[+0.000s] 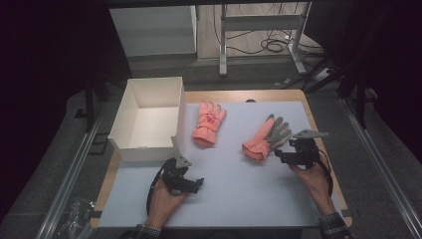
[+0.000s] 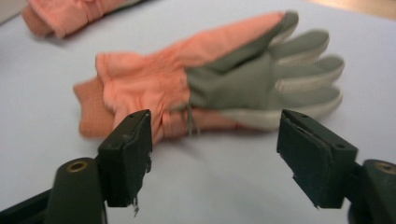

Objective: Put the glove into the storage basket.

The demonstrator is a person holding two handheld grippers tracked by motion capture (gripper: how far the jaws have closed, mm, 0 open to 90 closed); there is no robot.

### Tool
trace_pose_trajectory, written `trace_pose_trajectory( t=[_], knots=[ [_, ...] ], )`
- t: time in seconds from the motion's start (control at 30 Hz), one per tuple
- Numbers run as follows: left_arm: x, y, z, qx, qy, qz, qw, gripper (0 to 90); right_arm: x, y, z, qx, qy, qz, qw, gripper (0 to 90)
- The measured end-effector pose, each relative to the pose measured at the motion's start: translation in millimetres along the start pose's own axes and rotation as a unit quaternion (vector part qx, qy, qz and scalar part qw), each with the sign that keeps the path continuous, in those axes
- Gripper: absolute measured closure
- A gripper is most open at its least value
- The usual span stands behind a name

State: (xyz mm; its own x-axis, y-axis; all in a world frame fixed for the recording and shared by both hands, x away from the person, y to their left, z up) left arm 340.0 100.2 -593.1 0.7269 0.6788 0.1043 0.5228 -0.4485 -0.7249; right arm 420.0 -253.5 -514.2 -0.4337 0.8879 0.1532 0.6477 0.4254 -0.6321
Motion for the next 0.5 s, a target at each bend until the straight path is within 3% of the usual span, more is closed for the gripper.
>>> trace_pose_trajectory(
  t=[0.27,0.5],
  knots=[
    [0.0,0.0,0.0,0.000,0.000,0.000,1.0000,1.9,-5.8,16.1,-29.0,-0.006,0.007,0.006,0.9999,38.0],
    [0.0,0.1,0.0,-0.001,0.000,0.000,1.0000,1.9,-14.4,40.1,-42.2,0.013,0.020,0.018,0.9995,46.7]
  ],
)
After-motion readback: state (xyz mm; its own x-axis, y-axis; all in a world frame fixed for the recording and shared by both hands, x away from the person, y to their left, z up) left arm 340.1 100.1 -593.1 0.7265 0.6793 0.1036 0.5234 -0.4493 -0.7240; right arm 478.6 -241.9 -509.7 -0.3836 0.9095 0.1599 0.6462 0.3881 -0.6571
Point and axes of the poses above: each handheld gripper's, and its own axes: y roughly forward along the jaws, z roughly out of its underside, x roughly to its left, the point moved 6 cm from there along y, roughly forward along the jaws, and after that the axes turned 12 degrees about y, right-handed, at the moved point
